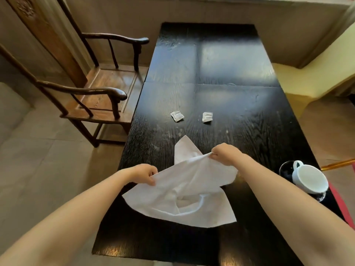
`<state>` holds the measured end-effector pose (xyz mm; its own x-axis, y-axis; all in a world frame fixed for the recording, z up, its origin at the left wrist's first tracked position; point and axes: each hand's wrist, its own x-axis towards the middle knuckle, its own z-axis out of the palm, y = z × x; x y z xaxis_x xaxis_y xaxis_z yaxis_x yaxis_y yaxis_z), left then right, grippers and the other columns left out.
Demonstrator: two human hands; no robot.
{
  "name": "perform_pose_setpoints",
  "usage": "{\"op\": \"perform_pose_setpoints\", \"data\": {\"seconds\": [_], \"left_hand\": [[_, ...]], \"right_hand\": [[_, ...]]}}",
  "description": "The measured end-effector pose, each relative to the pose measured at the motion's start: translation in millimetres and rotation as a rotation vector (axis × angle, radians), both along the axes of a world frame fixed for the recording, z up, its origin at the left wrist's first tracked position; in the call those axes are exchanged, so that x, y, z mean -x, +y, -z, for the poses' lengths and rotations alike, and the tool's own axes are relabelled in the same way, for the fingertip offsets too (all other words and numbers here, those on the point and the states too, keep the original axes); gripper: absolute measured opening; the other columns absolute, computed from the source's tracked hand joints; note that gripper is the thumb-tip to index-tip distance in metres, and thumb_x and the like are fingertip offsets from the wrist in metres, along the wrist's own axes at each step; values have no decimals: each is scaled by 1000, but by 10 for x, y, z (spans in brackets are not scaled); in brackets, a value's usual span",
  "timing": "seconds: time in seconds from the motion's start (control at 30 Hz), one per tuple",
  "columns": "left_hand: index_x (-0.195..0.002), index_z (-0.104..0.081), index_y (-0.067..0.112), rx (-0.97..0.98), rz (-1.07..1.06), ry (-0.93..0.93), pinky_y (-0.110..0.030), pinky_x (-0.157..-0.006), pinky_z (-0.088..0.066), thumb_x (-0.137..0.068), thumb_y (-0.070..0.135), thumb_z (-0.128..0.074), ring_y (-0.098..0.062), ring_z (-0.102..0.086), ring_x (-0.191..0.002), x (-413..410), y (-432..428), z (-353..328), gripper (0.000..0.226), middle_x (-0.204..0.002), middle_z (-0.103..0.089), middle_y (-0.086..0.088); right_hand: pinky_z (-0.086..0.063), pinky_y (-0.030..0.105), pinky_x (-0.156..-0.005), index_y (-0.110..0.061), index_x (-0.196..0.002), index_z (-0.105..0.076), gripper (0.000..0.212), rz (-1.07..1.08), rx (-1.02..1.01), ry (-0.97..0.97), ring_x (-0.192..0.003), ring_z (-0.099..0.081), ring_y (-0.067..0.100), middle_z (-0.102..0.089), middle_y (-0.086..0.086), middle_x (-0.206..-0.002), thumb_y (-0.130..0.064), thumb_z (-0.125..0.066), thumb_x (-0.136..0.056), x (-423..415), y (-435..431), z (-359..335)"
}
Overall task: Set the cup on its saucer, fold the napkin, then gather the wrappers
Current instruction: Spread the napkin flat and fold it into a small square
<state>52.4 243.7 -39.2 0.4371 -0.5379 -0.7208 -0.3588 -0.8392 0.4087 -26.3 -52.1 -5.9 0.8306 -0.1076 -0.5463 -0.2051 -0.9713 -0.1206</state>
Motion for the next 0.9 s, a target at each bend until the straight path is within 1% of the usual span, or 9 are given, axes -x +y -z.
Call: {"op": "perform_pose_setpoints", "data": {"seconds": [0.1,0.23,0.4,0.47,0.53,0.63,0.7,0.8,0.9], "left_hand": [[-92,-69,14,23,79,-87,-24,-68,-43,-80,20,-66,-13,-56,-77,-262,-73,-537,14,-79,-61,5],[-82,-71,26,49,77,-234,-23,-70,-47,-80,26,-69,-11,-59,-75,-568,-188,-1363,3,-81,-66,6],[-72,-68,33,98,29,-414,-24,-69,-53,-76,29,-73,-10,-64,-77,-804,-361,-2304,8,-81,-69,6],[-70,-71,33,129,12,-480,-26,-68,-57,-73,29,-76,-10,-65,-76,-850,-423,-2617,7,-81,-71,5],[-62,-72,33,161,-12,-540,-25,-56,-55,-70,25,-78,-8,-66,-65,-889,-454,-2873,13,-73,-70,8],[-60,-73,29,192,-59,-596,-22,-43,-51,-69,18,-79,-8,-66,-55,-945,-492,-3134,15,-68,-70,6],[-62,-72,27,200,-83,-663,-24,-43,-52,-71,16,-77,-12,-67,-59,-986,-542,-3231,15,-72,-70,2],[-63,-68,28,218,-105,-802,-31,-57,-56,-77,6,-66,-20,-65,-72,-1029,-648,-3289,26,-83,-66,-3],[-66,-69,20,332,-203,-899,-29,-56,-52,-79,-2,-55,-21,-62,-72,-1093,-782,-3279,29,-85,-63,-4]], "right_hand": [[-31,30,-55,-14,-59,-47,41,19,-82,70,-60,-43,18,-46,0,-64,-38,-55,-91,25,-291,-494],[-45,32,-74,-22,-80,-66,18,61,-98,111,-78,-57,17,-63,-1,-85,-40,-64,-83,35,-613,-1260],[-48,19,-55,-16,-81,-68,15,154,-155,109,-62,-59,10,-63,-2,-74,-31,-71,-82,20,-965,-2209],[-46,15,-47,-17,-76,-70,13,188,-177,62,-51,-59,5,-63,-5,-64,-29,-73,-81,47,-1062,-2512],[-44,14,-43,-13,-76,-71,14,214,-168,6,-48,-56,4,-62,-4,-62,-27,-75,-79,89,-1136,-2768],[-46,18,-49,-13,-79,-74,15,264,-158,-117,-59,-57,9,-64,0,-71,-28,-77,-77,146,-1238,-3043],[-44,22,-56,-11,-89,-76,23,300,-142,-232,-72,-56,15,-65,2,-79,-31,-75,-78,162,-1304,-3144],[-35,25,-48,-7,-97,-75,27,362,-111,-404,-66,-44,21,-57,8,-80,-29,-72,-82,135,-1367,-3183],[-41,24,-43,-6,-99,-74,23,459,-127,-553,-62,-49,20,-59,12,-87,-24,-69,-85,44,-1425,-3148]]}}
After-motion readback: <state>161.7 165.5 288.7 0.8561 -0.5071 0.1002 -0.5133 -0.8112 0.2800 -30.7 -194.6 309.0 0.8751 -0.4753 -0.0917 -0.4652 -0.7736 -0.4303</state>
